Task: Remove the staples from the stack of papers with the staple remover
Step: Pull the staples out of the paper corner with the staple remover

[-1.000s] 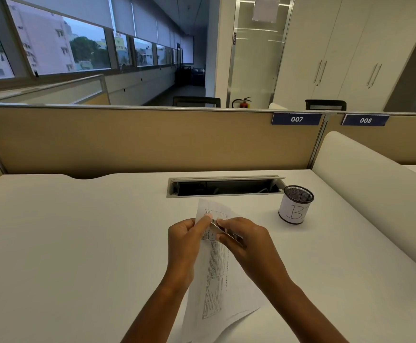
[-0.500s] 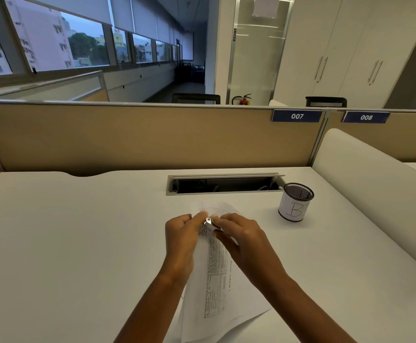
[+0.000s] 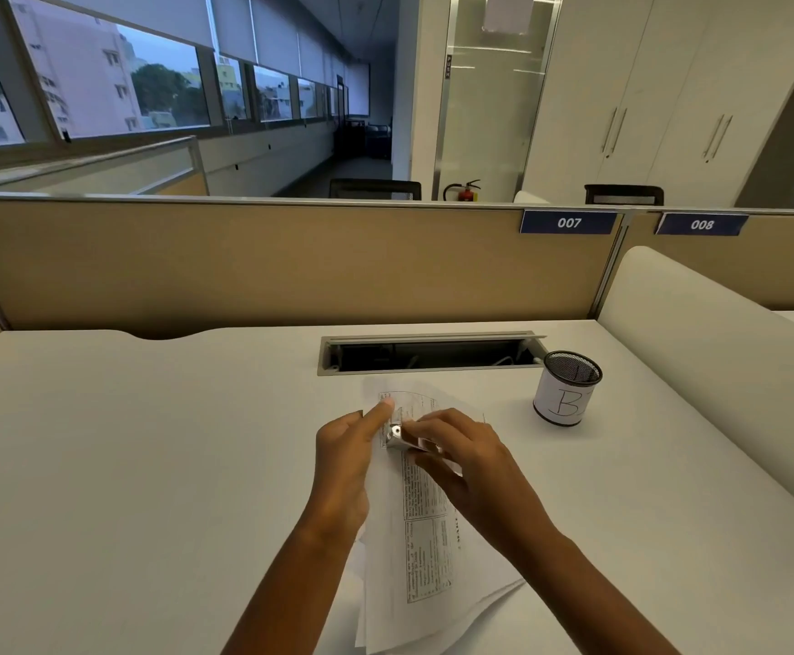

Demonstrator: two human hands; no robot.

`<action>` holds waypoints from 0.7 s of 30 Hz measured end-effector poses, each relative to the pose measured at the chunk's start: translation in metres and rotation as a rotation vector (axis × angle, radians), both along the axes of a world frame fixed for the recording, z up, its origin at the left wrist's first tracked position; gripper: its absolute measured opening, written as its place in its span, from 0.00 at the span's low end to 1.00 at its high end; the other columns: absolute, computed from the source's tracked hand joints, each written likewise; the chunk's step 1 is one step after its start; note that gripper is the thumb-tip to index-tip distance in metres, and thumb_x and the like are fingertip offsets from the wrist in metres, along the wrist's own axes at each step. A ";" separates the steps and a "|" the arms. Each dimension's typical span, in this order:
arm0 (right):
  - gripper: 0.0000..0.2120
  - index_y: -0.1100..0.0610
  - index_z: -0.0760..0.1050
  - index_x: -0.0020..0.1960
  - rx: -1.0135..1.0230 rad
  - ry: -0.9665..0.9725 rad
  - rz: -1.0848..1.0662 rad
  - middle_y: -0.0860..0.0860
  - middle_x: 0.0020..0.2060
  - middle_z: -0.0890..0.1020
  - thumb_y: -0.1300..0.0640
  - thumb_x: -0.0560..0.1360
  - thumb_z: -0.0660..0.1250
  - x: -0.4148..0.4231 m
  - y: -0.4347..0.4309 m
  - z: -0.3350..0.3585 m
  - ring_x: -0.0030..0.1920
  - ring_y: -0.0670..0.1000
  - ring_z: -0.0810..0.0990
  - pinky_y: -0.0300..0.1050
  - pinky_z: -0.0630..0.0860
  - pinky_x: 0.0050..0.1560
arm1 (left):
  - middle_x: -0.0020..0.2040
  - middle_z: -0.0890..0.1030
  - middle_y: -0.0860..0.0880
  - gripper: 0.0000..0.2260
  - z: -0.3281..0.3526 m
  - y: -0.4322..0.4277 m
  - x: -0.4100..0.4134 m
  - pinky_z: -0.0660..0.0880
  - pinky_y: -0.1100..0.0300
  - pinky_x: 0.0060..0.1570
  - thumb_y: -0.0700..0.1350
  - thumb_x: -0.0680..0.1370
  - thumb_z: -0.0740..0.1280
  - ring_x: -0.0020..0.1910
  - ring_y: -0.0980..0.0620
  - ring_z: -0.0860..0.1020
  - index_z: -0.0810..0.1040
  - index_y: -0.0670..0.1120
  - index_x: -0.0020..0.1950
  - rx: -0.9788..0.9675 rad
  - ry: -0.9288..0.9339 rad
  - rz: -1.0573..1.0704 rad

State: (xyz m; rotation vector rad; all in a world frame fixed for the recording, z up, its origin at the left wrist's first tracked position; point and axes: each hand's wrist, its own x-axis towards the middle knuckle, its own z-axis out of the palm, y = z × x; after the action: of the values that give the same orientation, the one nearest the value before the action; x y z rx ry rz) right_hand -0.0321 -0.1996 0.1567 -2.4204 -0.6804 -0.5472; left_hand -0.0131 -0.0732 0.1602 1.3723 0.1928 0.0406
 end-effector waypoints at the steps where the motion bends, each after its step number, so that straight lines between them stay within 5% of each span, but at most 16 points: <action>1: 0.13 0.56 0.76 0.58 0.087 0.037 -0.008 0.51 0.53 0.80 0.57 0.73 0.65 0.000 -0.001 -0.003 0.52 0.51 0.78 0.33 0.71 0.51 | 0.40 0.81 0.46 0.07 -0.001 0.003 0.000 0.77 0.56 0.37 0.48 0.74 0.64 0.38 0.46 0.78 0.77 0.48 0.39 -0.028 0.008 -0.020; 5: 0.11 0.57 0.76 0.56 0.240 0.071 -0.064 0.47 0.50 0.80 0.58 0.73 0.66 -0.003 -0.001 -0.010 0.49 0.44 0.77 0.23 0.70 0.48 | 0.42 0.82 0.47 0.03 -0.006 0.009 0.001 0.79 0.57 0.32 0.47 0.73 0.65 0.38 0.46 0.81 0.78 0.49 0.41 -0.108 0.039 -0.074; 12: 0.11 0.57 0.77 0.55 0.184 0.031 -0.065 0.51 0.48 0.81 0.57 0.73 0.66 -0.005 0.003 -0.016 0.45 0.44 0.76 0.36 0.71 0.47 | 0.37 0.83 0.49 0.03 -0.011 0.011 0.000 0.76 0.61 0.24 0.42 0.71 0.68 0.31 0.49 0.81 0.78 0.50 0.39 -0.130 0.062 -0.061; 16: 0.11 0.57 0.77 0.55 0.284 0.096 -0.063 0.50 0.49 0.81 0.57 0.73 0.66 -0.004 0.004 -0.016 0.46 0.42 0.76 0.25 0.71 0.46 | 0.44 0.82 0.46 0.05 -0.010 0.011 -0.002 0.77 0.55 0.34 0.42 0.72 0.67 0.39 0.44 0.80 0.78 0.46 0.47 -0.129 0.053 -0.057; 21: 0.12 0.56 0.77 0.55 0.440 0.246 -0.049 0.47 0.50 0.81 0.57 0.73 0.67 -0.001 0.002 -0.009 0.48 0.39 0.76 0.22 0.71 0.48 | 0.40 0.82 0.51 0.04 -0.006 0.010 -0.007 0.77 0.61 0.28 0.43 0.73 0.66 0.36 0.47 0.80 0.78 0.51 0.40 -0.075 -0.033 -0.036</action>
State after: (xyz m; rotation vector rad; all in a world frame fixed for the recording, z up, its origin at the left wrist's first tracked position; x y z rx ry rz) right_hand -0.0332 -0.1973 0.1476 -2.0464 -0.3527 -0.3636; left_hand -0.0198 -0.0629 0.1540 1.2995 0.1405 0.0259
